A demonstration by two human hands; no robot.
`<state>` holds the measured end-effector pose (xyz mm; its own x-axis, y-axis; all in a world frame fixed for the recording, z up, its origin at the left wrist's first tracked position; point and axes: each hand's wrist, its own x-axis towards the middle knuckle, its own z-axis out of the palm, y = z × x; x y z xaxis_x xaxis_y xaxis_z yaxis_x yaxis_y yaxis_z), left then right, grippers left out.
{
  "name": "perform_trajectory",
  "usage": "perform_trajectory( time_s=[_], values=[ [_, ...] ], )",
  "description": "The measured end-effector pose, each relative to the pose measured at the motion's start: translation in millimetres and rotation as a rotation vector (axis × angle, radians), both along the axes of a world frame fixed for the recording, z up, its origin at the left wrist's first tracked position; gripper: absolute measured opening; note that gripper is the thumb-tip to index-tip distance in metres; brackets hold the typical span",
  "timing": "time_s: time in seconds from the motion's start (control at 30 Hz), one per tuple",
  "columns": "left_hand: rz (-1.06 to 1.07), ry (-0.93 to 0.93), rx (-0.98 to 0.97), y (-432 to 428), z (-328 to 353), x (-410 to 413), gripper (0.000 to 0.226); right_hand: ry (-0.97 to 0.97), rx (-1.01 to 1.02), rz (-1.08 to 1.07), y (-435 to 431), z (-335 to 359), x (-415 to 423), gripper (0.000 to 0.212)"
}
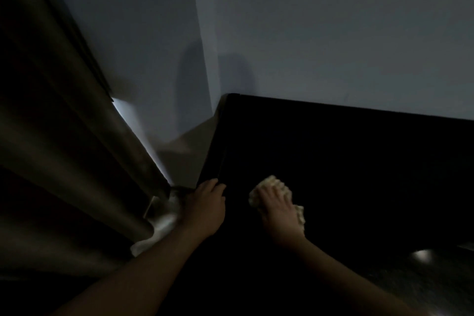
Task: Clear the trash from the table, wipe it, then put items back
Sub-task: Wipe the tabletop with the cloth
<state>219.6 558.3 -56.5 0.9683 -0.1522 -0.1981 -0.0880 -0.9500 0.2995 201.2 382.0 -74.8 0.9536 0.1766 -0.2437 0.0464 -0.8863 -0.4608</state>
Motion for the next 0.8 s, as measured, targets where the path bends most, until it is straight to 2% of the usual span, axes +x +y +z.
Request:
perform_trajectory(
  time_s=[0.07, 0.1, 0.13, 0.2, 0.27, 0.3, 0.37, 0.5, 0.57, 0.63, 0.67, 0.73, 0.77, 0.8],
  values=[
    [-0.063, -0.070, -0.031, -21.3, 0.1, -6.0, 0.046, 0.151, 0.338, -0.059, -4.9, 14.5, -7.1, 0.048],
    [-0.108, -0.066, -0.057, -33.2, -1.0, -9.3, 0.046, 0.153, 0.446, -0.142, -17.4, 18.6, -6.2, 0.048],
    [-0.154, -0.040, -0.079, -45.2, -2.6, -12.4, 0.047, 0.099, 0.445, -0.242, -32.4, 20.8, -4.8, 0.048],
    [-0.227, 0.045, -0.100, -69.3, -8.9, -18.3, 0.057, 0.002, 0.186, -0.365, -59.8, 20.5, -7.2, 0.047],
    [-0.220, 0.118, -0.031, -90.1, -13.4, -24.2, 0.087, -0.044, -0.083, -0.317, -74.0, 13.7, -13.9, 0.048],
    [-0.194, 0.157, 0.041, -98.9, -14.3, -27.0, 0.091, -0.050, -0.140, -0.265, -75.4, 10.0, -18.1, 0.048],
    [-0.152, 0.205, 0.162, -110.5, -16.1, -30.7, 0.078, -0.033, -0.177, -0.185, -71.0, 3.6, -24.2, 0.050],
    [-0.185, 0.072, 0.238, -96.2, -20.3, -16.5, 0.064, -0.011, -0.215, -0.103, -63.7, 4.5, -22.1, 0.065],
    [-0.113, 0.042, 0.257, -65.8, -20.5, 5.8, 0.059, 0.011, -0.213, -0.086, -71.1, 5.9, -20.6, 0.055],
    [-0.036, 0.094, 0.257, -39.6, -17.0, 25.7, 0.057, 0.039, -0.171, -0.065, -82.1, 8.0, -18.9, 0.051],
    [0.002, 0.101, 0.242, -36.0, -22.4, 30.9, 0.056, 0.051, -0.161, -0.057, -85.2, 9.2, -16.8, 0.050],
    [0.073, -0.011, 0.198, -51.2, -27.9, 27.9, 0.058, 0.058, -0.160, -0.073, -84.1, 11.7, -10.3, 0.051],
    [0.066, -0.080, 0.149, -65.5, -29.2, 22.3, 0.065, 0.048, -0.165, -0.089, -79.7, 11.5, -6.1, 0.052],
    [-0.030, -0.120, 0.102, -80.6, -31.4, 14.5, 0.076, 0.037, -0.170, -0.104, -74.5, 11.5, -2.1, 0.053]
  ],
)
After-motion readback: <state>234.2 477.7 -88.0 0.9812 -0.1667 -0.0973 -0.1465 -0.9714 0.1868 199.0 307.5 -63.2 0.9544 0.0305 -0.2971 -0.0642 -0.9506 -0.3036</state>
